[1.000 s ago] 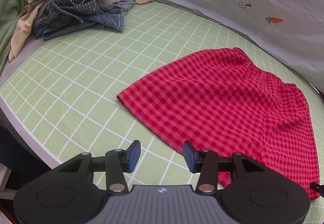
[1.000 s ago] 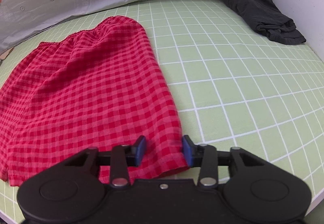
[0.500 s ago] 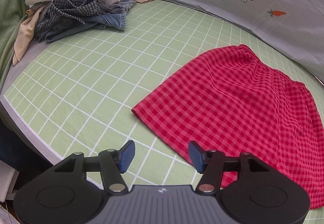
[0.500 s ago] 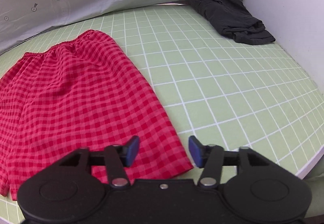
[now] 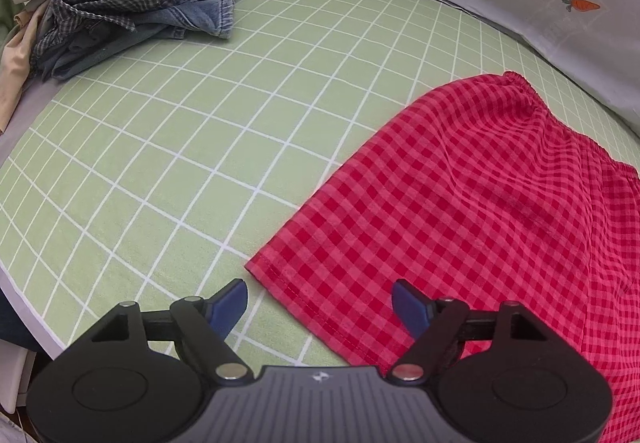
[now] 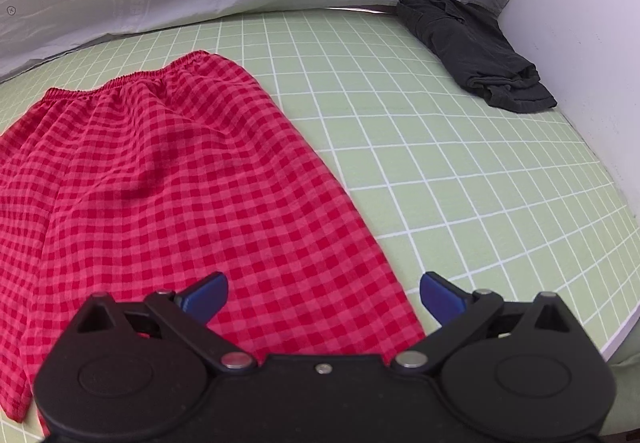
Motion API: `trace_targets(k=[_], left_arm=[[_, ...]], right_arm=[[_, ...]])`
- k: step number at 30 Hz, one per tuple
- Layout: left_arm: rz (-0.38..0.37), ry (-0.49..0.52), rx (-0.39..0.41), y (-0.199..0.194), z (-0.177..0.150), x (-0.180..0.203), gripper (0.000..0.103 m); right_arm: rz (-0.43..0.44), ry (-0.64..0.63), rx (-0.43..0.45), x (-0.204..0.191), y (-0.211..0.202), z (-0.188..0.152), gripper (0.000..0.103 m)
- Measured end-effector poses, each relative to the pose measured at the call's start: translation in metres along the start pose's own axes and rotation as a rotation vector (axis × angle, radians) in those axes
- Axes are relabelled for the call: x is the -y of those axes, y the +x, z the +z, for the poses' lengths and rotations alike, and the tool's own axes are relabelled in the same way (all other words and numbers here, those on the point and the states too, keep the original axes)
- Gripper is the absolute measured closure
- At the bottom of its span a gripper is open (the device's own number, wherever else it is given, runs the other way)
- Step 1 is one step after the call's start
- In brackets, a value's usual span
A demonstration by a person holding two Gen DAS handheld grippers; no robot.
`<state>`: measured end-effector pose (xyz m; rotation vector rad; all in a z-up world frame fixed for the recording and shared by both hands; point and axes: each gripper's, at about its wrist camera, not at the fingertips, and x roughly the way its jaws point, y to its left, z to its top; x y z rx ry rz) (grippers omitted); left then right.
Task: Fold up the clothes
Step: 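Release the shorts and hover both grippers over the flattened shorts, then grasp the shorts' leg hem with the left gripper while the right gripper grasps the other hem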
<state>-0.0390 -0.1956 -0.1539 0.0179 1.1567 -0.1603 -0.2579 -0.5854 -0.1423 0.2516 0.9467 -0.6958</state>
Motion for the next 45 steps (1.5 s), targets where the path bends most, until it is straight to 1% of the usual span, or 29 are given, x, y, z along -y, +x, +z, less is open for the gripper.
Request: trace_targets(k=[5,8,10,14,17,21,23,25,26,27,28,30,31,33,36,39,41,43,44,45], left_arm=[[-0.023,-0.001,-0.025,0.016,0.007,0.001,0.021],[-0.029,-0.001,-0.008,0.018,0.01,0.003,0.022],[-0.034,0.01,-0.015,0.021,0.013,0.004,0.021],[-0.022,0.066,-0.025,0.027,0.015,0.012,0.02],[-0.013,0.126,-0.039,0.028,0.013,0.018,0.02],[0.002,0.182,-0.028,0.029,0.009,0.024,0.021],[0.002,0.179,-0.009,0.026,0.01,0.026,0.028],[0.0,0.176,0.006,0.024,0.011,0.029,0.054],[-0.004,0.175,0.012,0.022,0.012,0.031,0.061],[-0.013,0.174,0.008,0.022,0.014,0.034,0.08],[-0.022,0.172,0.002,0.021,0.015,0.036,0.094],[-0.043,0.161,-0.017,0.02,0.018,0.044,0.097],[-0.062,0.173,-0.01,0.014,0.021,0.052,0.099],[-0.103,0.189,0.046,-0.004,0.026,0.072,0.099],[-0.186,0.192,0.098,-0.028,0.034,0.11,0.099],[-0.294,0.227,0.124,-0.048,0.033,0.167,0.099],[-0.372,0.256,0.102,-0.055,0.024,0.204,0.099],[-0.45,0.287,0.052,-0.056,0.008,0.237,0.099],[-0.476,0.312,0.023,-0.055,-0.006,0.255,0.098],[-0.501,0.338,-0.007,-0.053,-0.021,0.273,0.093]], right_arm=[[-0.022,-0.054,-0.004,-0.017,-0.003,0.005,0.0],[-0.03,-0.067,-0.023,-0.021,-0.007,0.0,0.0],[-0.057,-0.068,-0.044,-0.02,-0.007,-0.004,0.0],[-0.113,-0.03,-0.093,-0.014,-0.007,-0.012,0.0],[-0.142,0.012,-0.107,-0.008,-0.011,-0.016,0.0],[-0.167,0.026,-0.119,-0.005,-0.014,-0.019,0.0],[-0.157,0.036,-0.12,-0.003,-0.014,-0.021,0.0],[-0.143,0.051,-0.122,0.0,-0.015,-0.023,0.0],[-0.137,0.055,-0.124,0.001,-0.015,-0.024,0.0],[-0.132,0.058,-0.126,0.003,-0.015,-0.024,0.0],[-0.13,0.061,-0.123,0.006,-0.015,-0.025,0.0],[-0.121,0.071,-0.115,0.014,-0.012,-0.024,0.0],[-0.115,0.081,-0.111,0.019,-0.01,-0.022,0.0],[-0.101,0.099,-0.103,0.03,-0.006,-0.019,0.0],[-0.092,0.109,-0.091,0.049,0.002,-0.01,0.0],[-0.077,0.132,-0.066,0.071,0.006,-0.003,0.0],[-0.069,0.141,-0.056,0.087,0.007,-0.002,0.0],[-0.065,0.144,-0.05,0.103,0.007,-0.004,0.0],[-0.063,0.15,-0.052,0.11,0.008,-0.007,0.0],[-0.061,0.157,-0.058,0.118,0.009,-0.01,0.0]])
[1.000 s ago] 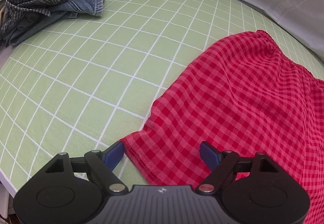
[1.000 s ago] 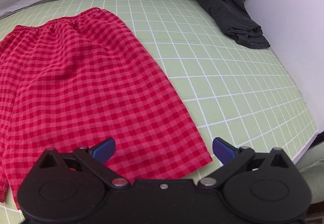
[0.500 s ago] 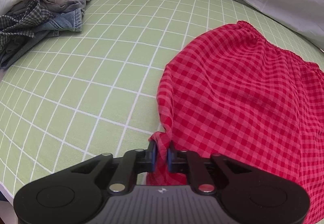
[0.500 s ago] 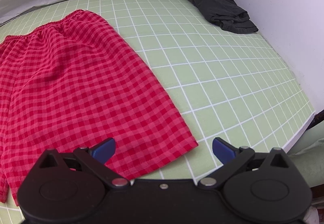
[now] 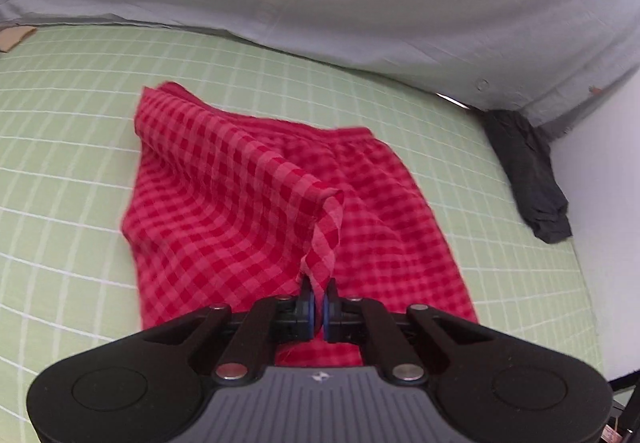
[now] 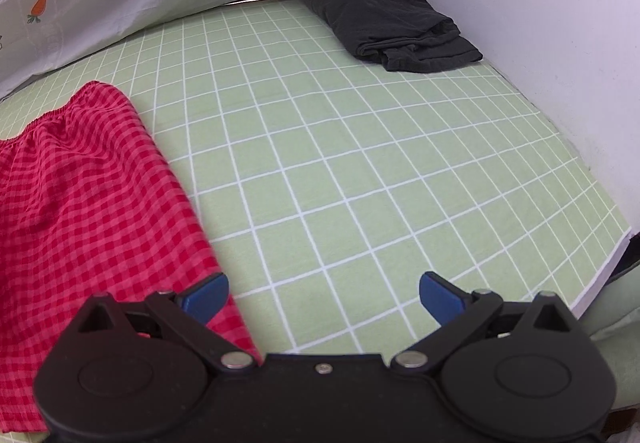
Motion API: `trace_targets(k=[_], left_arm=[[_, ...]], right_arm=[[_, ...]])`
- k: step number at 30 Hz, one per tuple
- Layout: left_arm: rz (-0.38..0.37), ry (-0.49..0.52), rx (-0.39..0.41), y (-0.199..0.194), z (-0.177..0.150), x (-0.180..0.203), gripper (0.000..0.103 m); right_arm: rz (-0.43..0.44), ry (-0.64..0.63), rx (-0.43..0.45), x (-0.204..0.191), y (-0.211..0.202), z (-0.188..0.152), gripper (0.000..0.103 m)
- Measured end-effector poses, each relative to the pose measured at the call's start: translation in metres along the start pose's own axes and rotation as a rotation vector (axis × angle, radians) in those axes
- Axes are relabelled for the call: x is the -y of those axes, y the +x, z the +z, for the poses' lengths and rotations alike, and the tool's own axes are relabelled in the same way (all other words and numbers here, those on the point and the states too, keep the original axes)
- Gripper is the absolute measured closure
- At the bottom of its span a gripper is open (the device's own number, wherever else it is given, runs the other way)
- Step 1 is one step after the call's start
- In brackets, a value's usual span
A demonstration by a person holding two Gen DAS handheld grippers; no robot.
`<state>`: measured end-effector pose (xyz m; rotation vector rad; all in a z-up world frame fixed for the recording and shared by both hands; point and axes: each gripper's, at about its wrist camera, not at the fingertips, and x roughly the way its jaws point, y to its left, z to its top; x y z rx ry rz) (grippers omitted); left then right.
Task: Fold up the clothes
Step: 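Grasp the shorts' leg hem with the left gripper while the right gripper grasps the other hem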
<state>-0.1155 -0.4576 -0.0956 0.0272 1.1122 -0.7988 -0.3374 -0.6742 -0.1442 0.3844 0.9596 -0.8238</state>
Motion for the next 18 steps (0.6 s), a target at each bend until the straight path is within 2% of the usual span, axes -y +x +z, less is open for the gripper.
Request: trace_targets(k=[3,5,7,11,13,18], left_arm=[[-0.016,0.047,-0.107,0.026,-0.028,0.034,0.075],[0.003,0.066,-0.128,0.03,-0.042,0.04,0.064],[0.07,0.061,-0.121,0.028,-0.051,0.037,0.051],[0.22,0.001,-0.087,0.009,-0.058,0.013,0.047],[0.284,-0.019,-0.077,0.002,-0.062,0.0,0.04],[0.414,-0.043,-0.119,-0.004,-0.077,-0.024,0.04]], right_arm=[[0.002,0.007,-0.025,0.018,0.006,-0.006,0.0],[0.006,0.0,-0.026,0.027,0.007,-0.011,0.0],[0.023,-0.009,-0.013,0.032,0.006,-0.011,0.0],[0.095,-0.031,0.014,0.022,0.003,-0.001,0.0],[0.147,-0.07,0.037,0.007,0.0,0.005,0.0],[0.265,-0.208,0.091,-0.042,-0.005,0.015,0.001]])
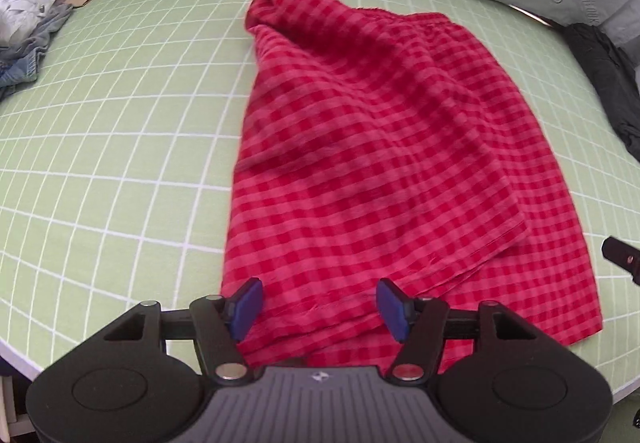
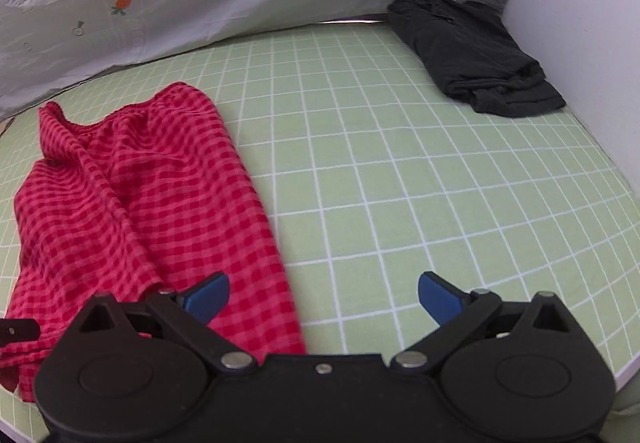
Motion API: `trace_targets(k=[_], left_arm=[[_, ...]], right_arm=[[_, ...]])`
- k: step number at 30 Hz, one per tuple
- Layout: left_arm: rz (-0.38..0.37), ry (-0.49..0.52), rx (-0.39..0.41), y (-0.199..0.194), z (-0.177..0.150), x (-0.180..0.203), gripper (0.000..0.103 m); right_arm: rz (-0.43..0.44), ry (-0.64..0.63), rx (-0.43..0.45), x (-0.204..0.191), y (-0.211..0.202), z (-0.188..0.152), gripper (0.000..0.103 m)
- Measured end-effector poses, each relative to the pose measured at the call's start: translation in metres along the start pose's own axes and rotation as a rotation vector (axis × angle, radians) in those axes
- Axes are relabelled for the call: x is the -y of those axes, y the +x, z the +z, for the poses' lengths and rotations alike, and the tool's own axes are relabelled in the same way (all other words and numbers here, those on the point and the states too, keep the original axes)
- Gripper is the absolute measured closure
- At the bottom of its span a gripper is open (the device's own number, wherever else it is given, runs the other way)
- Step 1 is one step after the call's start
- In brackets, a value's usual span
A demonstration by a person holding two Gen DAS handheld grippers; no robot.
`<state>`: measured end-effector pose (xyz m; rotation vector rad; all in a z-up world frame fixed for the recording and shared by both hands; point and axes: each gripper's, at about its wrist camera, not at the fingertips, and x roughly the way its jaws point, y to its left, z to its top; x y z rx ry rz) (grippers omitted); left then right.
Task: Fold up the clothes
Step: 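Grasp the shorts' leg hem with the left gripper while the right gripper grasps the other hem, then fold one leg of the red shorts over the other with the right gripper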
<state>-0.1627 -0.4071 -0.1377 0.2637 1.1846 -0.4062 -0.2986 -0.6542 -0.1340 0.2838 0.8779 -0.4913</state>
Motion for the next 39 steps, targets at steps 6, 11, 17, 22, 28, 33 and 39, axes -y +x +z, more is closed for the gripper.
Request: trace_targets(k=[6,11,17,22,28,33,39], left_arm=[[0.017,-0.033,-0.029,0.0,-0.018,-0.022,0.037],[0.034,-0.007,-0.067,0.007,-0.029,-0.023,0.033],[0.043,-0.008,-0.071,0.01,-0.029,-0.03,0.023],[0.055,0.01,-0.082,0.011,-0.025,-0.031,0.018],[0.039,-0.006,-0.103,0.012,-0.019,-0.038,0.016],[0.031,-0.005,-0.102,0.012,-0.016,-0.044,0.012],[0.024,-0.003,-0.092,0.012,-0.014,-0.049,0.009]], right_arm=[[0.126,-0.08,0.002,-0.047,0.01,0.011,0.012],[0.189,-0.102,-0.024,-0.073,0.022,0.008,0.019],[0.212,-0.109,-0.085,-0.087,0.041,0.007,0.046],[0.281,-0.093,-0.092,-0.087,0.043,0.004,0.097],[0.279,-0.044,-0.033,-0.076,0.021,0.007,0.099],[0.246,0.034,0.002,-0.054,-0.008,0.006,0.099],[0.153,0.083,0.01,-0.032,-0.043,-0.01,0.099]])
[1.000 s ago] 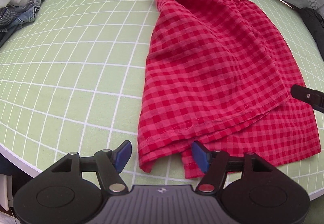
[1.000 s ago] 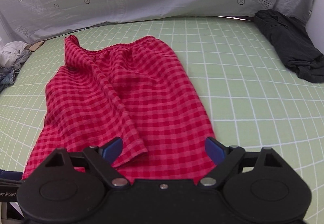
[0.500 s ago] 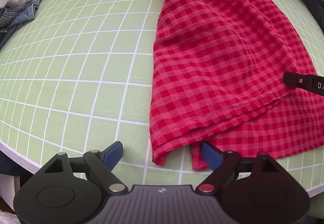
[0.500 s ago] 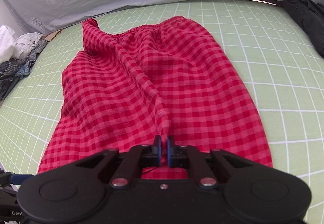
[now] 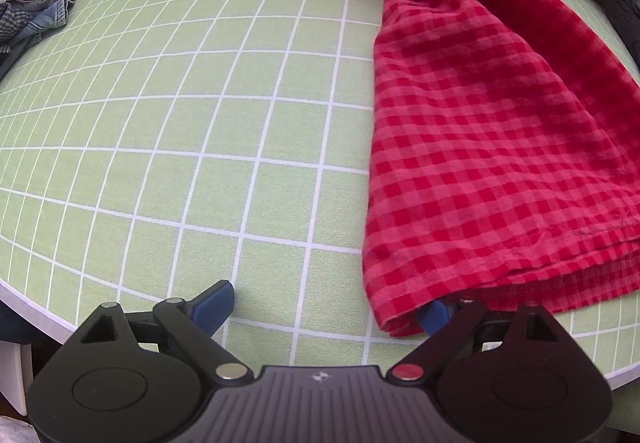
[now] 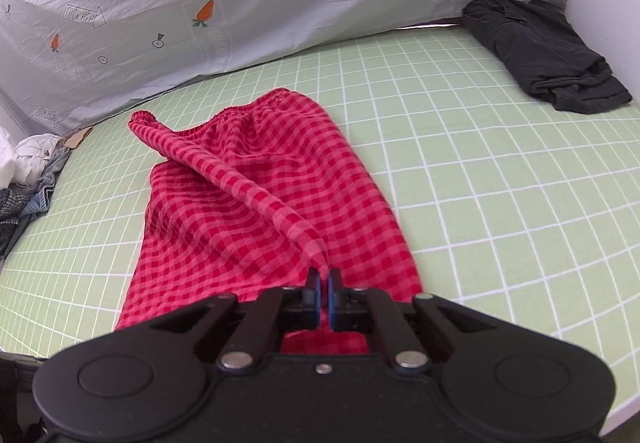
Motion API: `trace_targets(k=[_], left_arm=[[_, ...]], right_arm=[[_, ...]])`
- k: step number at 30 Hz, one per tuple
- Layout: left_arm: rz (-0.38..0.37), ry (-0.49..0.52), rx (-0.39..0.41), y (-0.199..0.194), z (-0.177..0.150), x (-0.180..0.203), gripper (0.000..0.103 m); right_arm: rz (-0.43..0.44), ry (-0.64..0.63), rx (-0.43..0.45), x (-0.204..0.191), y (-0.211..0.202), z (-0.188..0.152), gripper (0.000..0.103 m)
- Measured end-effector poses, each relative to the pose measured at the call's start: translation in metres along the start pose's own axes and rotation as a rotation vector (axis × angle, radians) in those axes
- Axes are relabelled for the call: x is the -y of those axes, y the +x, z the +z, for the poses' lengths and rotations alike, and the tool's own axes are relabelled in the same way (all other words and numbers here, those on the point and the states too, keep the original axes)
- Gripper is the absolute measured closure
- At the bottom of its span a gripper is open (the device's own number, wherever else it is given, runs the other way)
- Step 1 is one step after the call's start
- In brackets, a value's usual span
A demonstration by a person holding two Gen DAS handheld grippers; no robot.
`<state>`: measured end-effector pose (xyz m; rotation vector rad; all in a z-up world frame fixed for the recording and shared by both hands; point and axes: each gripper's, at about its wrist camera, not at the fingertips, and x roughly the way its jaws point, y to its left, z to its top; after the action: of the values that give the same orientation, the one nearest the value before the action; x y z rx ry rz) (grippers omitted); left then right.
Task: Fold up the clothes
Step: 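Fold one leg of the red shorts over the other with the right gripper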
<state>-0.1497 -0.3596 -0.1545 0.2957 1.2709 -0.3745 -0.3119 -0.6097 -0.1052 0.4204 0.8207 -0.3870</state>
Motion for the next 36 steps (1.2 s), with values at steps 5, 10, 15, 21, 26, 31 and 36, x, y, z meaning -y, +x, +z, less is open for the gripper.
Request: trace_targets(k=[5,10,15,21,26,31,36], left_arm=[[-0.005,0.005,0.001,-0.002,0.004,-0.004,0.008],[-0.009,0.015,0.002,-0.005,0.01,-0.007,0.007],[-0.014,0.017,-0.005,-0.007,0.015,-0.011,0.006],[-0.056,-0.015,0.03,-0.022,0.022,-0.021,0.007],[-0.092,-0.032,0.125,-0.046,0.041,-0.027,0.007],[-0.092,-0.039,0.142,-0.049,0.053,-0.034,0.007],[-0.1,-0.032,0.14,-0.045,0.065,-0.04,0.007]], right_arm=[[-0.083,0.059,-0.066,0.016,0.003,-0.019,0.099],[-0.161,0.051,-0.13,0.023,0.02,-0.034,0.098],[-0.185,0.032,-0.163,0.019,0.026,-0.041,0.095],[-0.227,-0.04,-0.153,0.006,0.023,-0.034,0.056],[-0.221,-0.086,-0.073,-0.011,0.015,-0.02,0.029],[-0.182,-0.168,-0.035,-0.039,0.024,-0.008,0.023],[-0.166,-0.266,-0.013,-0.068,0.039,0.0,0.024]])
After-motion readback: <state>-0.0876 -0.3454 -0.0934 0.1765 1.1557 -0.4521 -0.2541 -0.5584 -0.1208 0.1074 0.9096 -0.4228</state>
